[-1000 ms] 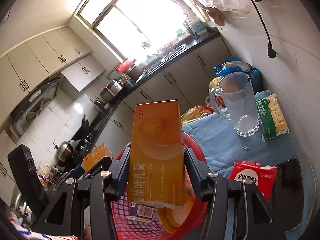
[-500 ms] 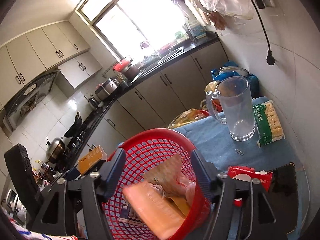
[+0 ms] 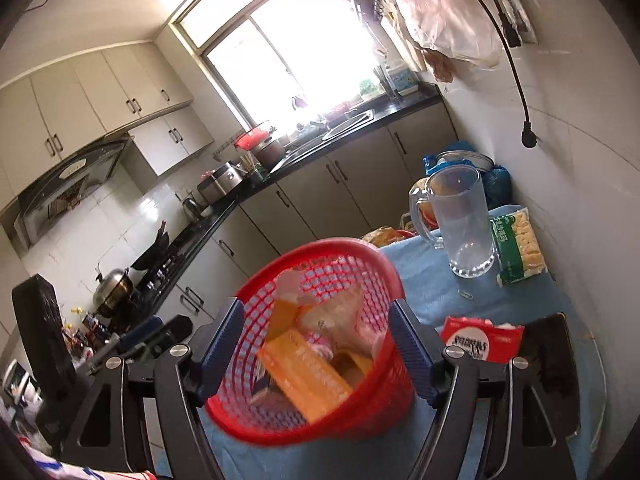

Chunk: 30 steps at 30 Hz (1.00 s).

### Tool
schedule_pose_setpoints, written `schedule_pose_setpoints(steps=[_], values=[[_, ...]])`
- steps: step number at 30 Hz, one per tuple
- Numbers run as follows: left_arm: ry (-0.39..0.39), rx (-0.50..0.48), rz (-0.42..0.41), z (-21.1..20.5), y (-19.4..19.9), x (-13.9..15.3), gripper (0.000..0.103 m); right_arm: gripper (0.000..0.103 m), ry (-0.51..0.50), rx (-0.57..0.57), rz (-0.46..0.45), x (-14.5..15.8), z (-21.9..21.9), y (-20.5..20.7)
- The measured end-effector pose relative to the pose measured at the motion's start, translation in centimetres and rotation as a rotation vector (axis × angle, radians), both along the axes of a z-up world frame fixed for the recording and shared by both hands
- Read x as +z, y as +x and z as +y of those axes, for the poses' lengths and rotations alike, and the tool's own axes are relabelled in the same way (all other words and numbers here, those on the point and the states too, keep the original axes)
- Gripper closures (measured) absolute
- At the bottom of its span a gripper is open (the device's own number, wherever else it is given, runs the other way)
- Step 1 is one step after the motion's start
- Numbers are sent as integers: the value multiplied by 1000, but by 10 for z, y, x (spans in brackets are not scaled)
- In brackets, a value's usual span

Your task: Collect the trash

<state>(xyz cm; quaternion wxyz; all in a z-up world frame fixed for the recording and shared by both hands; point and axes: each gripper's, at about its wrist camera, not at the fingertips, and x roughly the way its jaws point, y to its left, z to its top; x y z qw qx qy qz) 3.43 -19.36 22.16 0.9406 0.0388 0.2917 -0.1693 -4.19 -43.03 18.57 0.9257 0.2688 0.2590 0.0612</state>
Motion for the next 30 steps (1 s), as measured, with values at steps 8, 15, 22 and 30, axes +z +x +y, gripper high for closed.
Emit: schedule_pose_setpoints(steps=[8, 15, 22, 30], values=[[64, 69, -163, 41, -73, -1, 9, 20, -66, -6, 14, -11, 14, -55], [28, 165, -297, 82, -136, -8, 0, 20, -94, -8, 87, -48, 26, -100], [91, 306, -403, 99, -194, -20, 0, 19, -141, -14, 119, -73, 50, -141], [-6, 268, -325, 116, -233, -51, 0, 16, -260, -79, 102, -86, 95, -183]])
